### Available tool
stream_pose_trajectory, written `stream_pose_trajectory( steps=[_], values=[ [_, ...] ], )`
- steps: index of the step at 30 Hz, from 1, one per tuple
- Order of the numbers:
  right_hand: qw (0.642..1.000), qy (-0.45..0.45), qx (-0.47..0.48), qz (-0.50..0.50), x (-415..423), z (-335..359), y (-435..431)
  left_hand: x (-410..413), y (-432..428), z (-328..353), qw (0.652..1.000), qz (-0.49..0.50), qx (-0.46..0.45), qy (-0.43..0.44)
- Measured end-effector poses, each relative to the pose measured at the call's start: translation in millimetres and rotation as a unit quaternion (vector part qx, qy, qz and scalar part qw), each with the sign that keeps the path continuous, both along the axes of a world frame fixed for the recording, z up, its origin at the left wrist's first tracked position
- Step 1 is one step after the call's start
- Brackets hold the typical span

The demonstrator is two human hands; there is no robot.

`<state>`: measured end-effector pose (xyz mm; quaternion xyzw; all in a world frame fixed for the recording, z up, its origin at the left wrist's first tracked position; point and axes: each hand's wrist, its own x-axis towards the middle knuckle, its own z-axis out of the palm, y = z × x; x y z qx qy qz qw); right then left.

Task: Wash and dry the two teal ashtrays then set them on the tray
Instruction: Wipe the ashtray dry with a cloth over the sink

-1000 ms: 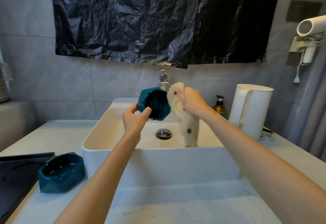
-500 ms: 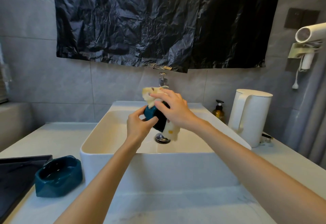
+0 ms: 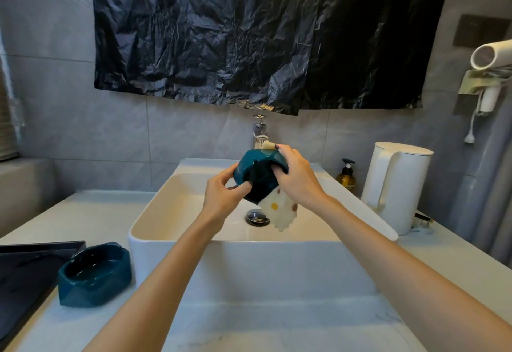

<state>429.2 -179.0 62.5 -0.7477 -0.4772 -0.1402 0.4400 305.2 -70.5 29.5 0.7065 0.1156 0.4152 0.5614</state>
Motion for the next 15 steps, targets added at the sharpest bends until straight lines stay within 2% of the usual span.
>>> stream_pose_trajectory(
  steps=[4,8,11,13,15],
  values=[
    [0.999,0.042,-0.023,0.019,2,8,-5,6,3,0,0.999,-0.016,-0.019,0.032],
    [0.995,0.026,-0.028,-0.097,-3,3,-3,9,0,-4,0.999,0.0,-0.002,0.052],
    [0.982,0.062,-0.005,-0.179,-3,-1,-2,9,-3,-5,0.994,0.098,0.027,0.037],
    [0.976,0.045,0.018,-0.211,-2,-2,-2,6,-8,-1,0.987,0.15,0.049,0.003],
    [0.972,0.011,0.042,-0.23,-1,-5,-1,5,-17,6,0.994,0.104,0.007,0.03]
  ],
)
